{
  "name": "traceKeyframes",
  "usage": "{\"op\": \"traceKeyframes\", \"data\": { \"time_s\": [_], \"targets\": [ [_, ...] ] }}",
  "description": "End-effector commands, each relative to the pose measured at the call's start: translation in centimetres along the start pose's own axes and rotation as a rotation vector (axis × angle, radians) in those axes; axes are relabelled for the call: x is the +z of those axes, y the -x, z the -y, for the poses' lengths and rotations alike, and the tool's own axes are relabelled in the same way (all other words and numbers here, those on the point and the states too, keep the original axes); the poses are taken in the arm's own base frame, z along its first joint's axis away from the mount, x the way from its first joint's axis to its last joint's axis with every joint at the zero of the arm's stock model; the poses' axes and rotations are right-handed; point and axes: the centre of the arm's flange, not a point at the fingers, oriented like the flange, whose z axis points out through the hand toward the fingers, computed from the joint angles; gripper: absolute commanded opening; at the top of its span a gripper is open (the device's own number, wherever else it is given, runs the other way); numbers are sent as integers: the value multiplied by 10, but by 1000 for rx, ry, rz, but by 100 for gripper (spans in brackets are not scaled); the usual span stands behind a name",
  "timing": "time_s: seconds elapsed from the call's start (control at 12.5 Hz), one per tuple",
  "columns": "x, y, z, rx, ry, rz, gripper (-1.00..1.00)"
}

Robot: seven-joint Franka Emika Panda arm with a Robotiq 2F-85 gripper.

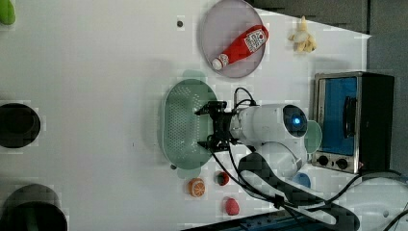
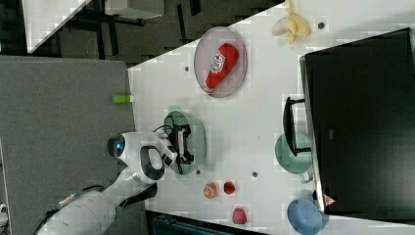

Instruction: Drag strainer left to right.

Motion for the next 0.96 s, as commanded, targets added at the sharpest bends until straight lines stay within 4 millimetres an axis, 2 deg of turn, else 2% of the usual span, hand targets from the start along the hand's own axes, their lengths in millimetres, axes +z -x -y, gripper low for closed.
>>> {"op": "traceKeyframes", "data": {
  "time_s": [0.08,0.48,0.96],
  "targets": [
    [-24,-56,12,22,-37,-13,100],
    [-30,-123,13,27,-39,-52,100],
    [-33,-185,18,-23,-37,-90,100]
  ]
}}
